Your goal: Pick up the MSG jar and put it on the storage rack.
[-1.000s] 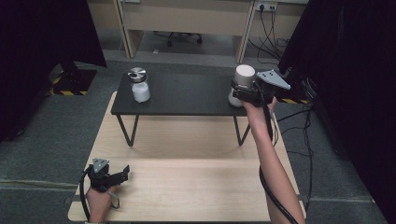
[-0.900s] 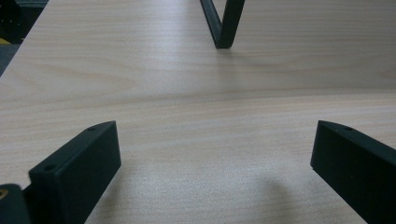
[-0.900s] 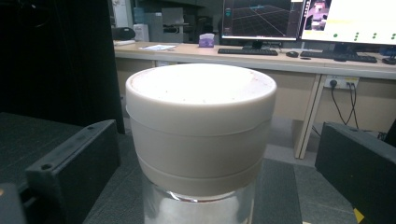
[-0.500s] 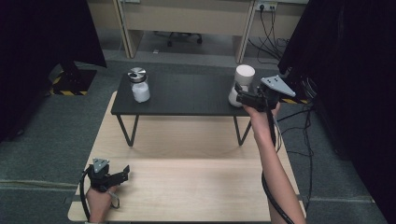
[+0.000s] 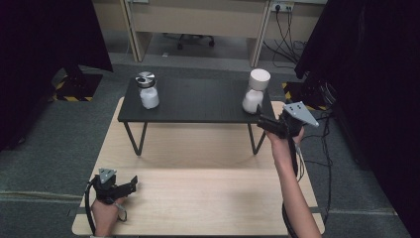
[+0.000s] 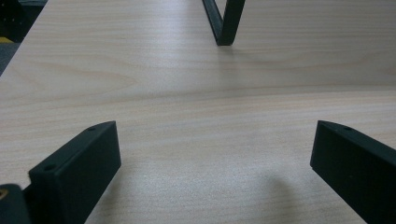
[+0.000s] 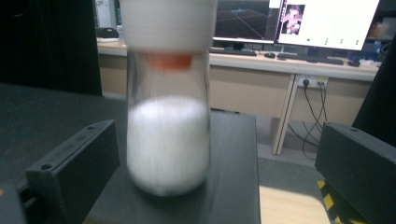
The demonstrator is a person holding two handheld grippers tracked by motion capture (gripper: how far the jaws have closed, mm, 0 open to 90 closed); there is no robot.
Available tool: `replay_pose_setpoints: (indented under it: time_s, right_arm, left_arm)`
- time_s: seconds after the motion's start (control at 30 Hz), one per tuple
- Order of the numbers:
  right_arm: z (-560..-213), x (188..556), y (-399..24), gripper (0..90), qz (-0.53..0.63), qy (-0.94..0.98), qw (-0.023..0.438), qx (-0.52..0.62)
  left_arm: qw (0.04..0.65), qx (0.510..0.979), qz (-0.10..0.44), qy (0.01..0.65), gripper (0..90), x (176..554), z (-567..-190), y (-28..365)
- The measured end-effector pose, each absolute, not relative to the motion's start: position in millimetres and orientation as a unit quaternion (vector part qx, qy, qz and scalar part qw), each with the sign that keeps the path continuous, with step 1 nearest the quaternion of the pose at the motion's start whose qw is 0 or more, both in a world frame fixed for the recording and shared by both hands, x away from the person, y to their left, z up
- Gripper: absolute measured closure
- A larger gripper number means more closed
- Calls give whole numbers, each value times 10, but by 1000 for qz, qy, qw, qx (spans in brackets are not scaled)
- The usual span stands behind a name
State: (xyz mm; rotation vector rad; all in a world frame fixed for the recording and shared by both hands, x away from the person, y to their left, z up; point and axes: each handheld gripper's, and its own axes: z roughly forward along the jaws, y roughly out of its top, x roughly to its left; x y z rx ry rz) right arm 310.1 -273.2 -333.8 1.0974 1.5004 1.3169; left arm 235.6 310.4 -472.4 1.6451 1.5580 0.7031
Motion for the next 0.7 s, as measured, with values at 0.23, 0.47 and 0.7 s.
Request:
replay_pose_setpoints:
  time_s: [0.23,0.47,0.7]
  right_arm:
    - [-3524,2991,-2804,4,520,595,412,454]
    - [-3688,2874,-2871,3,521,590,409,462]
    - [-3905,2740,-2941,4,513,588,412,471]
  left_arm:
    - [374,642,272,611,8,2359,-4719,3111]
    - [379,637,268,615,9,2357,-4723,3135]
    - [379,638,268,614,9,2359,-4722,3132]
